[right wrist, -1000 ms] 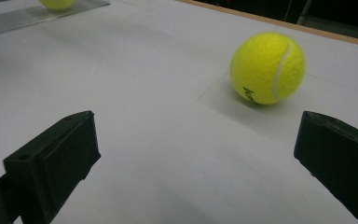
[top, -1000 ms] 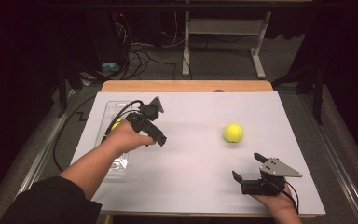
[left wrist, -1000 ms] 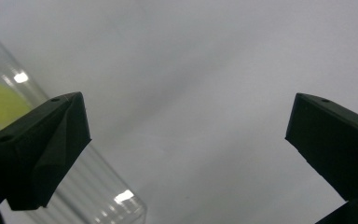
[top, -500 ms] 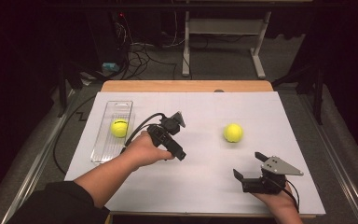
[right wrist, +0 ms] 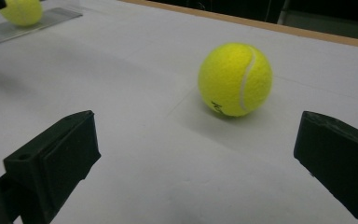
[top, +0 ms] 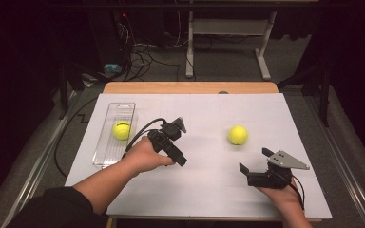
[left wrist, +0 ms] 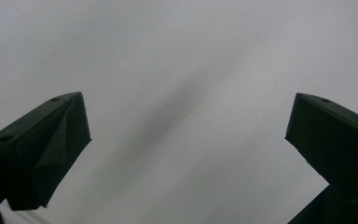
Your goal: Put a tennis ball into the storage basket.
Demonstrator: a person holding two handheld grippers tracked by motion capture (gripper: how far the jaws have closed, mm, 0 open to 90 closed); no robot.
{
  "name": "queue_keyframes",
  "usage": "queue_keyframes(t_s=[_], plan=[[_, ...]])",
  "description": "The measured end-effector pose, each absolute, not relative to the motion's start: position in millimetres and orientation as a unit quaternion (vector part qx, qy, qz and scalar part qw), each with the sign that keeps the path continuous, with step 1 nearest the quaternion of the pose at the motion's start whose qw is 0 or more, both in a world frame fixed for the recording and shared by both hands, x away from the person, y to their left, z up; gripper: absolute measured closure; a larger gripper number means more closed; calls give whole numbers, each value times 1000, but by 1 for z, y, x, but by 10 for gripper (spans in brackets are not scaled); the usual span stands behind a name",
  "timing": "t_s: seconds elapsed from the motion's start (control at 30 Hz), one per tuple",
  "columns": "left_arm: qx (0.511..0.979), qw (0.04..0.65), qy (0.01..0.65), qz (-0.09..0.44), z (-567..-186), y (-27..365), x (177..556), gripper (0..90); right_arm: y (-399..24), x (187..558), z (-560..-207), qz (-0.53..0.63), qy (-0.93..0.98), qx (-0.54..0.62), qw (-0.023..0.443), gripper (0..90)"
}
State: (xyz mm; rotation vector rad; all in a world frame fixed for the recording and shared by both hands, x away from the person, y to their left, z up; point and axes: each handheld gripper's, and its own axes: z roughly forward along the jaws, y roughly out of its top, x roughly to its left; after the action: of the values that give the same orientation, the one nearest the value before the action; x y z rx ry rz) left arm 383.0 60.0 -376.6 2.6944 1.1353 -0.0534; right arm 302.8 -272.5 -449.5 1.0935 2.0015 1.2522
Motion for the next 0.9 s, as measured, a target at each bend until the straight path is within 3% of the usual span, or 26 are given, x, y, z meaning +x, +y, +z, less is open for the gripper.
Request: queue_keyframes(t_s=[0.27, 0.57, 0.9], plan=[[918, 102, 382, -23, -381, 58, 380, 4, -265, 337, -449, 429, 748, 424, 277, 7], [919, 102, 379, -32, -384, 58, 383, 4, -252, 385, -452, 394, 757, 454, 257, 43], [918, 106, 380, -34, -383, 60, 383, 4, -240, 416, -460, 361, 771, 472, 229, 157]])
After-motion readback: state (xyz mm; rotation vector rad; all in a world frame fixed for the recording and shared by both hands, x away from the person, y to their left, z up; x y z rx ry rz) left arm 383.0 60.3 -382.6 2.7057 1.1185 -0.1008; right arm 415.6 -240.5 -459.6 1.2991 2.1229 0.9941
